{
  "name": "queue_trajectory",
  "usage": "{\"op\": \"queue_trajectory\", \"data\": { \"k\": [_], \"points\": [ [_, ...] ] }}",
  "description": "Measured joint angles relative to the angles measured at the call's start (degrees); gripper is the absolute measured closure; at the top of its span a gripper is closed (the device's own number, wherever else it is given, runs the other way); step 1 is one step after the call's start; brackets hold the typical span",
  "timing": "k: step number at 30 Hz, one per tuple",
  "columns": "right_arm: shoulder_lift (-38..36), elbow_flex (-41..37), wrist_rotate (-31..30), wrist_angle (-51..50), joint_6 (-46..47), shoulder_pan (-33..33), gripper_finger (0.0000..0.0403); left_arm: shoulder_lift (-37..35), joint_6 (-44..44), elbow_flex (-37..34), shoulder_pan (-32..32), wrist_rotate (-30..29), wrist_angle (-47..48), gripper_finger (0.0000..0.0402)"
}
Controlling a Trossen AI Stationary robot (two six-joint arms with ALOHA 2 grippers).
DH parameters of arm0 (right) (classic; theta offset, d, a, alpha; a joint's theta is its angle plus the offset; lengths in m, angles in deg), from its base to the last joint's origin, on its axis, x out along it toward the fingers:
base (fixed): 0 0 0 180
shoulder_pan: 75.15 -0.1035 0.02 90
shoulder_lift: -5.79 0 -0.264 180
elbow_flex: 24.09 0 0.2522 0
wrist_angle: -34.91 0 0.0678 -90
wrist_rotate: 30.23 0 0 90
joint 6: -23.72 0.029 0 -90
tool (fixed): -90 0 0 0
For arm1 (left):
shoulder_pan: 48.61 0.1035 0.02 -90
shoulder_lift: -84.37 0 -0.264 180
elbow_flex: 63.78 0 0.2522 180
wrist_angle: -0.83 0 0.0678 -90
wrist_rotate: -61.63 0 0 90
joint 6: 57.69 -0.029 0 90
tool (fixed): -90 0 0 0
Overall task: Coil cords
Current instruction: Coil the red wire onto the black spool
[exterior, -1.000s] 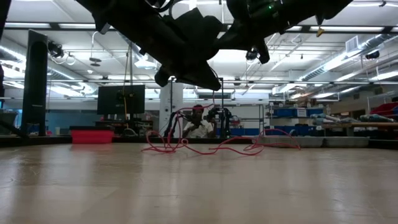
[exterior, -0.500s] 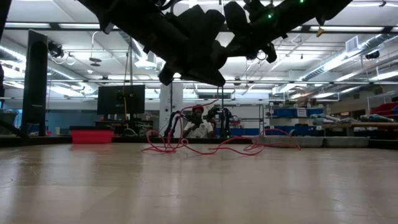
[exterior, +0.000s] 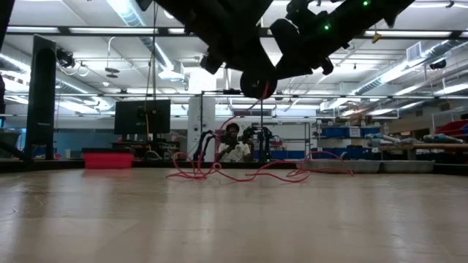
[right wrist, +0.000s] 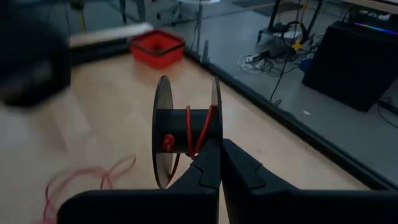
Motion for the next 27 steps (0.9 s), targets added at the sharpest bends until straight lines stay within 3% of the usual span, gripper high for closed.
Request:
{"op": "queue_trajectory", "data": {
  "k": [13,18,27],
  "points": [
    [0.0,0.0,0.6,-4.6,-4.6,-6.7,0.0402,0.0,-9.2,7.7,0.8,-0.8,10.3,0.0402],
    [0.0,0.0,0.8,-4.6,-4.8,-8.4,0.0402,0.0,-9.5,8.9,0.7,-0.6,10.7,0.0402],
    [0.0,0.0,0.8,-8.3,-4.8,-8.8,0.0402,0.0,-8.8,12.4,0.8,-2.2,20.6,0.0402]
  ]
}}
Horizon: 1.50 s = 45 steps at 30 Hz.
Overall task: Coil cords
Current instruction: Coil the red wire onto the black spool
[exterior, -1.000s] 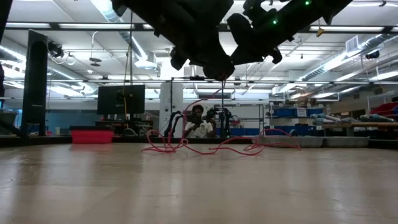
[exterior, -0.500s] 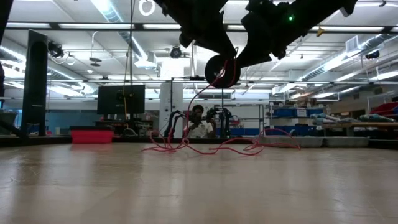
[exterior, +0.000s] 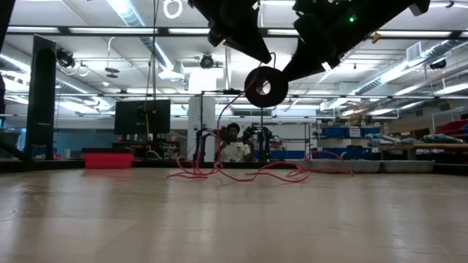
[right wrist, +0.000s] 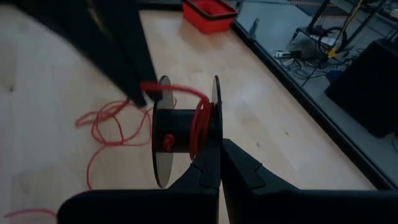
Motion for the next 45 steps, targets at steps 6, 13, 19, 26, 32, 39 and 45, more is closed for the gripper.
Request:
{"op": "queue_trajectory", "data": {
  "k": [6,13,19,26,32,39,45],
  "points": [
    [0.0,0.0,-0.1,-2.4,0.4,-0.6,0.0402,0.0,2.3,1.6,-0.3,0.0,5.7,0.0402],
    [-1.3,0.0,-0.1,-7.6,0.3,-2.3,0.0402,0.0,5.2,1.7,-0.8,-0.2,14.0,0.0402],
    [-5.6,0.0,0.0,-9.2,0.9,-4.3,0.0401,0.0,6.0,1.7,-0.8,-1.1,18.2,0.0402],
    [-10.9,0.0,0.8,-9.3,6.5,-5.4,0.0401,-0.2,5.3,-0.8,-1.9,-1.5,12.8,0.0402],
    [-11.6,0.0,2.9,-9.3,13.5,-5.2,0.0401,-0.1,2.6,-5.1,-2.5,-4.2,4.2,0.0402],
    [-11.5,0.0,2.5,-7.9,15.3,-5.1,0.0401,-0.1,3.7,-12.7,-2.4,-5.4,-8.9,0.0402],
    [-11.5,0.0,-1.0,-5.7,15.2,-4.9,0.0401,-0.1,4.5,-17.2,-2.9,-5.2,-21.4,0.0402]
  ]
}}
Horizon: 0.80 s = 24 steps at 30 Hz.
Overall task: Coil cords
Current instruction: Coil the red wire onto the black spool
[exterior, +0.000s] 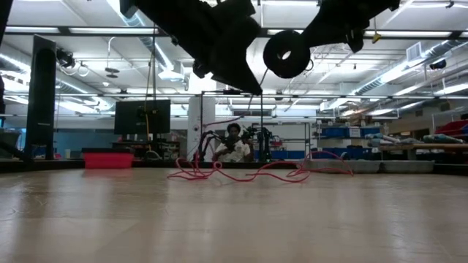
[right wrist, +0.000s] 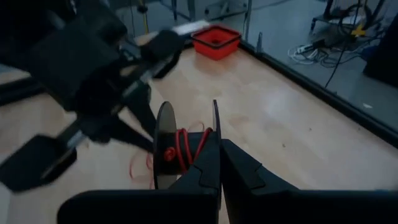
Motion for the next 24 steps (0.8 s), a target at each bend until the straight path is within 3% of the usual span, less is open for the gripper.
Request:
{"op": "queue_trajectory", "data": {
  "k": [5,13,24],
  "points": [
    [0.6,0.0,0.0,2.6,-0.7,0.7,0.0402,0.1,-1.1,-0.6,0.0,0.2,-6.7,0.0402],
    [1.2,0.0,0.1,3.2,-1.8,0.6,0.0402,0.1,-0.8,-0.6,0.3,0.3,-9.3,0.0400],
    [1.2,0.0,-1.0,3.3,-2.9,0.6,0.0402,0.1,-0.1,-0.6,0.2,3.2,-8.9,0.0331]
  ]
}}
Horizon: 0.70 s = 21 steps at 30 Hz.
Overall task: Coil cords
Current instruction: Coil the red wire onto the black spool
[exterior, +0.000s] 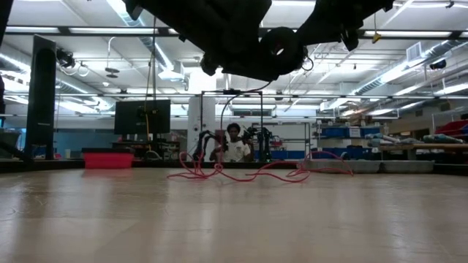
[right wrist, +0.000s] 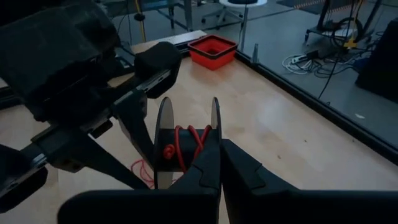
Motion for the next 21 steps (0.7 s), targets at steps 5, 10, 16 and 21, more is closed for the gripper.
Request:
{"op": "queue_trajectory", "data": {
  "k": [5,10,16,21],
  "points": [
    [0.0,0.0,-0.2,0.0,0.0,-0.2,0.0403,0.0,1.6,0.0,0.0,0.0,3.4,0.0333],
    [0.0,0.0,-0.4,0.1,0.0,-0.2,0.0403,0.0,4.3,0.0,0.0,0.0,7.2,0.0334],
    [0.0,0.0,-0.3,0.3,-0.4,-0.1,0.0403,0.0,4.0,0.0,0.0,-1.4,10.4,0.0334],
    [0.0,0.0,-0.3,0.2,-1.0,-0.1,0.0403,0.0,4.3,0.0,-0.4,-1.2,11.7,0.0334]
  ]
}}
